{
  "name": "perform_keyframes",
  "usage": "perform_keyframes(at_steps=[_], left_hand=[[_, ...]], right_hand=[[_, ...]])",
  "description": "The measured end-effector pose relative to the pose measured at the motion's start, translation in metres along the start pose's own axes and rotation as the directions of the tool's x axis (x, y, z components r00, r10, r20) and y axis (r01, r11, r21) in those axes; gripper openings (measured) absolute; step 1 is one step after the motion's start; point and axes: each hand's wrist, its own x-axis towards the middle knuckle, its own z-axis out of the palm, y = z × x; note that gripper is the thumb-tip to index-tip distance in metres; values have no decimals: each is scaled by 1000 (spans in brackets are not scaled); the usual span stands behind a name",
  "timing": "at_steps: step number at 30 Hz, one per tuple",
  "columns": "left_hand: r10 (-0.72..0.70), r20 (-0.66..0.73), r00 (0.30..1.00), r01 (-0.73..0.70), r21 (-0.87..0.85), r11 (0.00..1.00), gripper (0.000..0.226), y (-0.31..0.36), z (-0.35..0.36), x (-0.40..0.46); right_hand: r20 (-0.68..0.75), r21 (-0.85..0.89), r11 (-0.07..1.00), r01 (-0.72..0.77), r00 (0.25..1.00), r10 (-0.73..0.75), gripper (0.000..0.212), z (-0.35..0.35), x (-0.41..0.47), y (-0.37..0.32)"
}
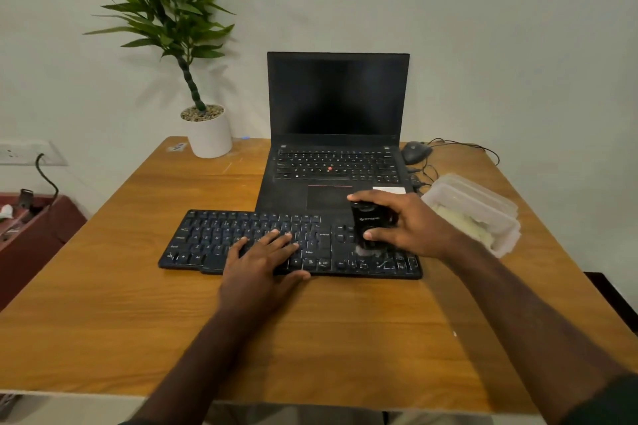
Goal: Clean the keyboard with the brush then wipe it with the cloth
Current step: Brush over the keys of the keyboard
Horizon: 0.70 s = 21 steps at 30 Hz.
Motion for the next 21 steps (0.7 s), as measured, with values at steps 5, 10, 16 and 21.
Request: perform_keyframes(at_steps=[5, 10, 16, 21], left_hand=[[3, -23, 1000, -3, 1, 1000, 75, 0, 1, -1], [-2, -9, 1000, 2, -3, 1000, 78, 2, -2, -1], [-10, 2, 1000, 10, -5, 1000, 81, 3, -4, -1], [-4, 3, 1000, 3, 6, 1000, 80, 2, -2, -1]], right_hand=[[93, -120, 991, -67, 993, 78, 69, -33, -26, 9], [-3, -175, 981, -89, 996, 90, 69, -48, -30, 3], [-90, 33, 999, -2, 996, 5, 68, -6, -21, -1], [-21, -61, 991, -123, 992, 122, 68, -34, -39, 12]])
